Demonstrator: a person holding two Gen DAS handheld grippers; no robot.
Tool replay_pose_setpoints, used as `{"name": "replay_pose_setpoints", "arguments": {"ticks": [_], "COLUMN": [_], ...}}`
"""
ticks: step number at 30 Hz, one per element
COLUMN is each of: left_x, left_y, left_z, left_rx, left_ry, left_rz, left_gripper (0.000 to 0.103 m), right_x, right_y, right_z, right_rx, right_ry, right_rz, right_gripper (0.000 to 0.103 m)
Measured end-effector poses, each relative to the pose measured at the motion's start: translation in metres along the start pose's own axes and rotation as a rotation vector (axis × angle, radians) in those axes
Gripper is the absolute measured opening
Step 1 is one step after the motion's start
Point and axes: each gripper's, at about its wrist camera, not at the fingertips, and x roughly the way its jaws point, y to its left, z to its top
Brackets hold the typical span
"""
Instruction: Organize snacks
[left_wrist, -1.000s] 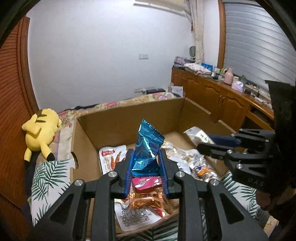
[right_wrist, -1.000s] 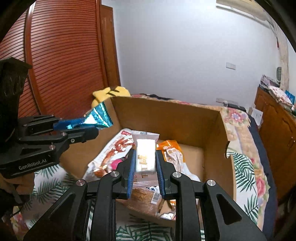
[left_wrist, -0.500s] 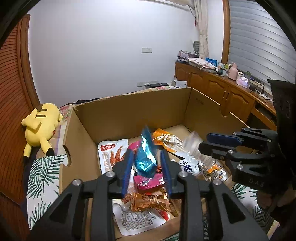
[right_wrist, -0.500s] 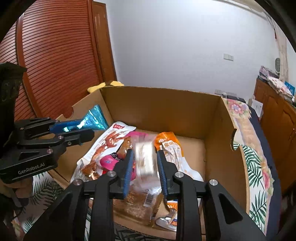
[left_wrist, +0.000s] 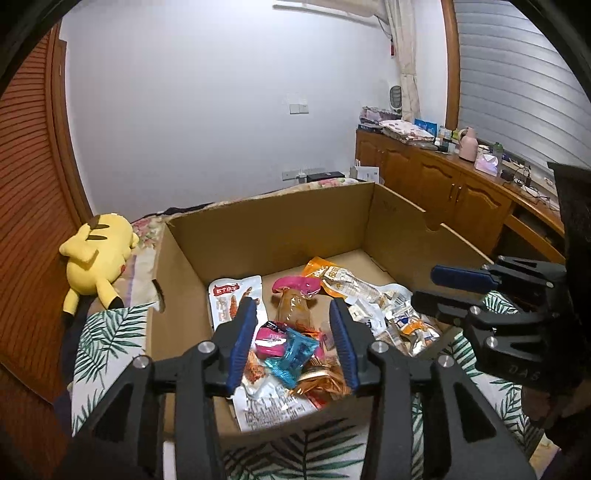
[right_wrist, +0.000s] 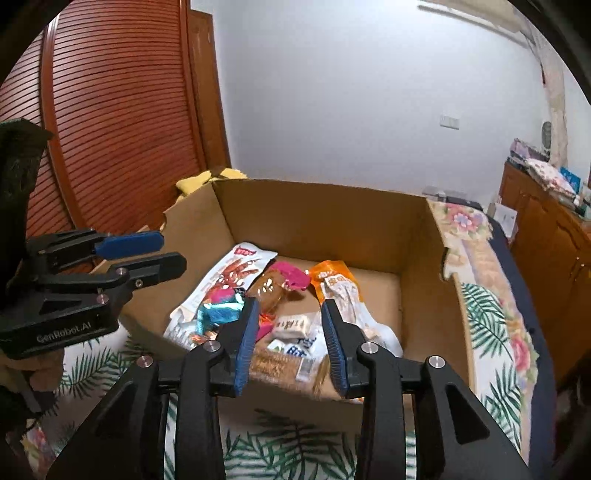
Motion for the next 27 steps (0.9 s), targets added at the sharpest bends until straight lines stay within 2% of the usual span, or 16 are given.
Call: {"name": "replay_pose_setpoints", "arguments": {"ticks": [6, 12, 17, 20, 22, 27], "left_x": [-0.033, -0.068, -0.098, -0.111, -0.119, -0.139], "left_y": [-0.013, -0.020, -0.027, -0.029, -0.030, -0.035], "left_z": [-0.008, -0.016, -0.025, -0.029, -0.033, -0.044], "left_rx": [0.015, 0.015, 0.025, 0.017, 0.013, 0.013], "left_ry": [-0.019, -0.048, -0.074, -0.089, -0.108, -0.119], "left_rz": [0.020, 0.040, 0.063, 0.066, 0.069, 0.066], "left_gripper": [0.046, 0.049, 0.053, 0.061, 0.070, 0.076], "right_x": [-0.031, -0.062, -0.087, -0.099, -0.108, -0.125], "right_y": [0.007, 0.016, 0.024, 0.028, 0.030, 0.035], "right_z": [-0.011, -0.018, -0.024, -0.029, -0.033, -0.040], "right_rx": [0.013, 0.024, 0.028, 0.031, 0.033, 0.042], "right_ry": [-0.023, -0.058, -0.087, -0.101, -0.113, -0.122], "right_rz": [-0.017, -0.044, -0.068, -0.079, -0.090, -0.092], "right_gripper": [0.043, 0.055, 0.070, 0.082, 0.090, 0.099]}}
